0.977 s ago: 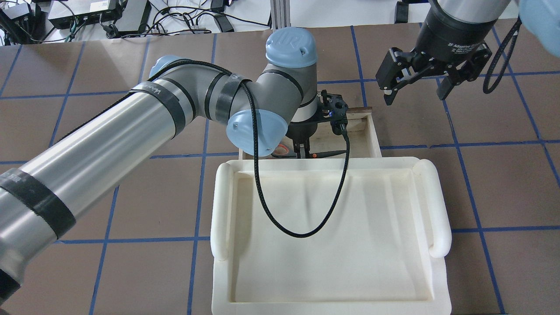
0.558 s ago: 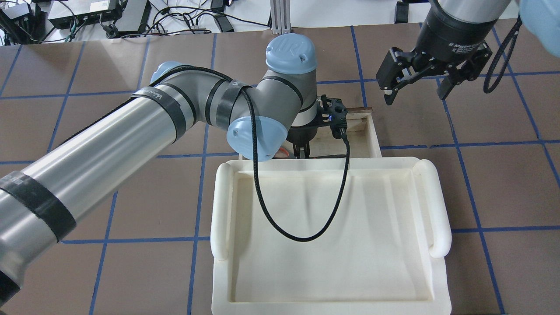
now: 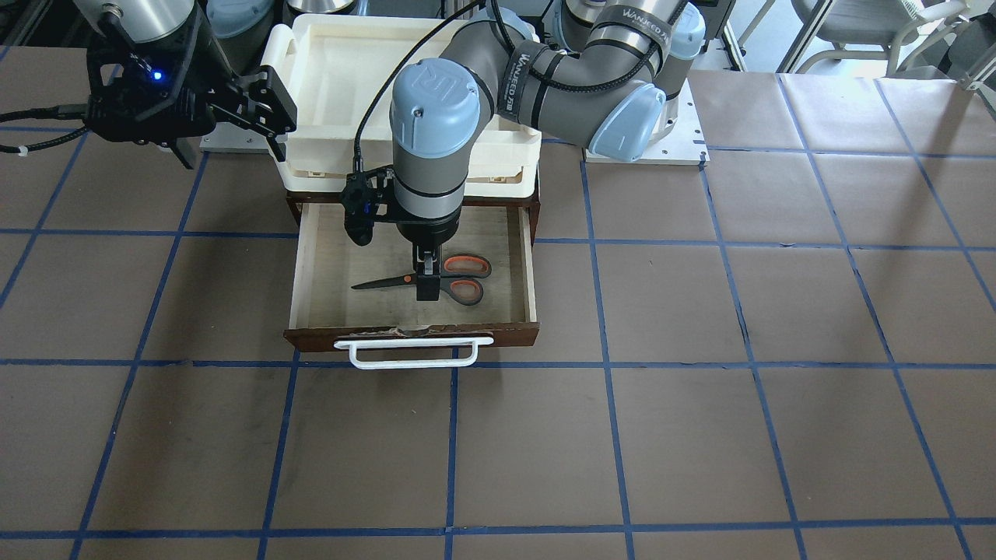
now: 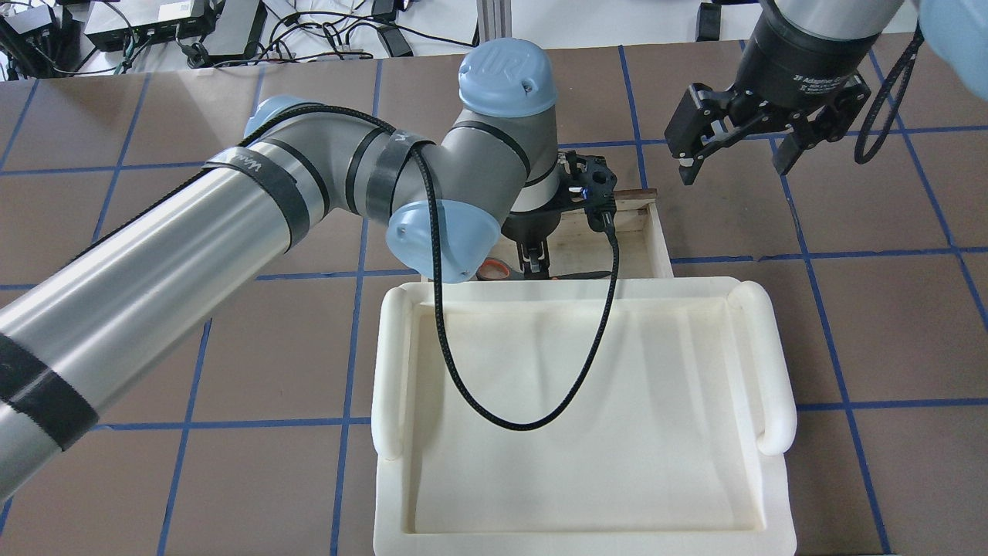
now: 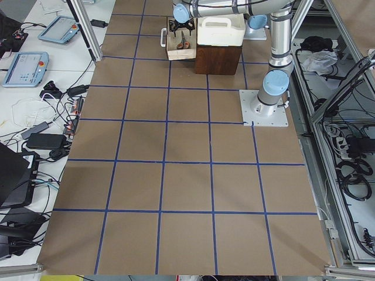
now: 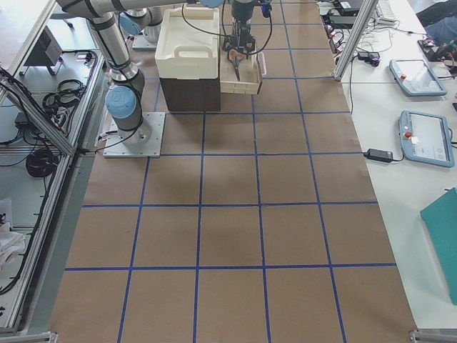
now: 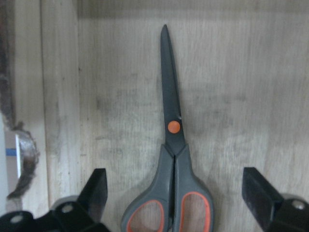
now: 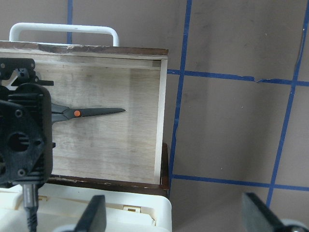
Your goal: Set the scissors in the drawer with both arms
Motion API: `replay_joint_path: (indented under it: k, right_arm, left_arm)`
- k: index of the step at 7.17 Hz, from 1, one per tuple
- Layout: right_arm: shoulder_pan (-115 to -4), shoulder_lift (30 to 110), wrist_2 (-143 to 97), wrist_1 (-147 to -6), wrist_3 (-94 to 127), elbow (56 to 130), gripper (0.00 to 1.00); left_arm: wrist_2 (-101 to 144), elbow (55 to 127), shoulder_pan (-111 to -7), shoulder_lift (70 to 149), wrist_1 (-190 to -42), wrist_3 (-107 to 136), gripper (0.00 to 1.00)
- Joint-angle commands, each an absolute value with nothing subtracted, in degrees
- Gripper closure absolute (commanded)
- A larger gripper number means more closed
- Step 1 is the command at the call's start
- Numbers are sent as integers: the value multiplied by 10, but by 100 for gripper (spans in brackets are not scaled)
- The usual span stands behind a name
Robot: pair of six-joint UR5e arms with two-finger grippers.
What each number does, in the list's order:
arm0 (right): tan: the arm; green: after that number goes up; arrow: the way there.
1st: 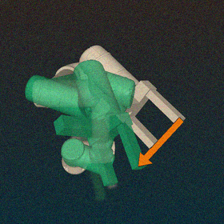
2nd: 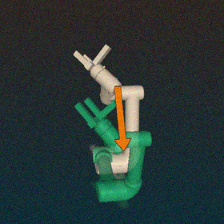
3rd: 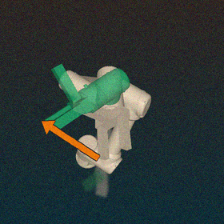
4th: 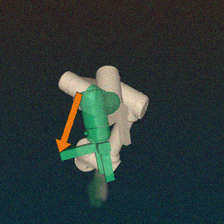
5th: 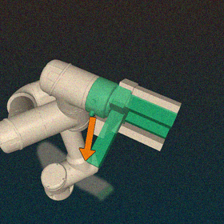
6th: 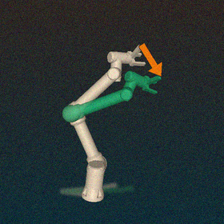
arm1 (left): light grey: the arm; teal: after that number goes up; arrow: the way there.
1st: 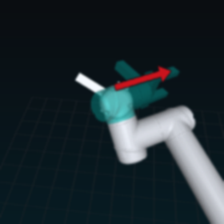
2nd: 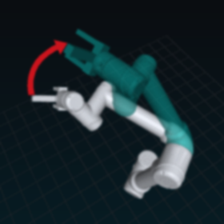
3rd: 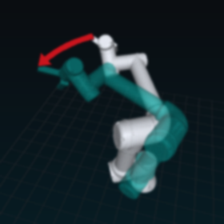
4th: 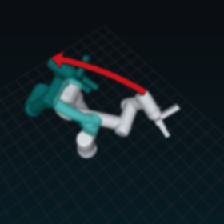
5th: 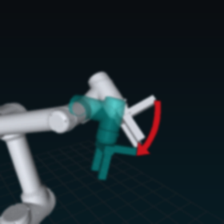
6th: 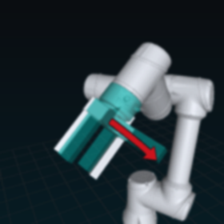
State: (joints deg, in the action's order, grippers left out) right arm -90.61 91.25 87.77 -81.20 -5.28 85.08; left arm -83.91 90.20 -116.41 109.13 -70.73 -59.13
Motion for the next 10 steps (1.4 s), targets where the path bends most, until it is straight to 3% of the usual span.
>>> replay_joint_path:
  k: [1, 5, 8, 10]
  right_arm:
    - [-906, 912, 878, -809, -51, 851, 0]
    - [-907, 909, 890, -855, -40, 851, 0]
    - [-907, 909, 900, -858, -23, 851, 0]
    - [-907, 907, 895, -859, -23, 852, 0]
  left_arm:
    - [-840, 885, -1150, 1049, -774, -588, 0]
    - [-836, 867, -972, 969, -865, -547, 0]
    - [-840, 892, -820, 955, -861, -339, 0]
    - [-875, 892, -798, 935, -860, -194, 0]
